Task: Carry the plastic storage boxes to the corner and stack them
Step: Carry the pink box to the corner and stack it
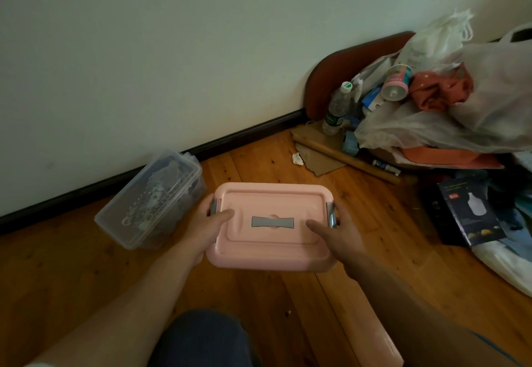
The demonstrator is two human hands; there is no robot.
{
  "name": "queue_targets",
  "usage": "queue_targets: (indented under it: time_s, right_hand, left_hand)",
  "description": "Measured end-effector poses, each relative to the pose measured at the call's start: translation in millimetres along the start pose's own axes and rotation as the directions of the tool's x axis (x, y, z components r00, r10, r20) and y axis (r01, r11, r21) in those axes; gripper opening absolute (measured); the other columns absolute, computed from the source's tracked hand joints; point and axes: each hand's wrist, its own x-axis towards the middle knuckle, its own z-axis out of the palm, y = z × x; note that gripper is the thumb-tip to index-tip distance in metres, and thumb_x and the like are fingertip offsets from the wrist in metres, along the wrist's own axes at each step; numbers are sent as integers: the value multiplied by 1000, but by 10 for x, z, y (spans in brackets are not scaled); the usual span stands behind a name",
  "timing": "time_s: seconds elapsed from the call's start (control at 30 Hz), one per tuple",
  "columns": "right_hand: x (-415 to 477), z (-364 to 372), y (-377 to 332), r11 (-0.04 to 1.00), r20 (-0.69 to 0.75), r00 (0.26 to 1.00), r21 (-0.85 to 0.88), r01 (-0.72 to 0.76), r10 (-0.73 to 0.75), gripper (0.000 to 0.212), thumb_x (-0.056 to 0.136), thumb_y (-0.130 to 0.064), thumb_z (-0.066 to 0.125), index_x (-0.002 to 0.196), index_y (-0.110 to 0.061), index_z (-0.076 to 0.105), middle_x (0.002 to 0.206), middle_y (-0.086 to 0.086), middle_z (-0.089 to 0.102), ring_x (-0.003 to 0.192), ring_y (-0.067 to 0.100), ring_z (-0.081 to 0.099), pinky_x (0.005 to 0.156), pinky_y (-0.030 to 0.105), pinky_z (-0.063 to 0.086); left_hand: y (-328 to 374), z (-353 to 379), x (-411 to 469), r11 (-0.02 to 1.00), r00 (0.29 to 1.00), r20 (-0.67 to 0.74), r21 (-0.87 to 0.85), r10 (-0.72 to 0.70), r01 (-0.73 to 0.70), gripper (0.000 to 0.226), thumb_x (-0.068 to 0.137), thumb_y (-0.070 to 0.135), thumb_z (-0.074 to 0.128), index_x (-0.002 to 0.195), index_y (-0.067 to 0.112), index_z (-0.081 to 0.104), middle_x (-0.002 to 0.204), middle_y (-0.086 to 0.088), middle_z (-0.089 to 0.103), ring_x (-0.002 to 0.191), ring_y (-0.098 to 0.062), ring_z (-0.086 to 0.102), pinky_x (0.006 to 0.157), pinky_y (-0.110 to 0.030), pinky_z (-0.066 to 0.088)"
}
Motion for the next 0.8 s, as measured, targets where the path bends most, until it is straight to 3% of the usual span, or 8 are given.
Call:
queue_targets:
  time_s: [0.23, 0.43, 0.6, 0.8]
  right_hand:
    - [-281, -186, -491, 998, -21, 997, -2, 67, -68, 85, 80, -40, 75, 148, -37, 25, 143, -3, 44, 113, 19, 50, 83, 40, 52]
    - [-676, -432, -1012, 998, -16, 998, 2, 64, -64, 87, 79, -44, 75, 148, -38, 22, 144, -2, 43, 118, 22, 51, 79, 38, 48]
    - [-1015, -610, -1422, 997, -13, 998, -25, 68, -68, 87, 78, -47, 75, 148, -40, 22, 141, -2, 45, 105, 14, 49, 71, 32, 45]
    - [-1627, -840, -2162, 995, 3, 998, -67, 68, -68, 88, 77, -50, 75, 148, -41, 22, 141, -3, 47, 100, 12, 49, 66, 30, 44]
  left_hand:
    - [522, -166, -290, 999, 999, -18, -33, 39, -39, 50, 91, 29, 61, 137, 39, 45, 121, 3, 62, 102, -19, 62, 77, -39, 53]
    - [1077, -404, -735, 999, 999, -36, -32, 26, -27, 55, 89, 33, 62, 140, 40, 42, 118, 6, 62, 97, -15, 63, 63, -32, 51]
    - [1513, -617, -1109, 999, 1000, -27, -50, 3, -4, 58, 87, 38, 63, 140, 44, 40, 127, 2, 59, 103, -23, 63, 82, -47, 56]
    - [2174, -1008, -1713, 996, 997, -54, -80, -46, 42, 61, 89, 40, 62, 144, 42, 35, 132, -2, 57, 109, -28, 60, 89, -53, 52]
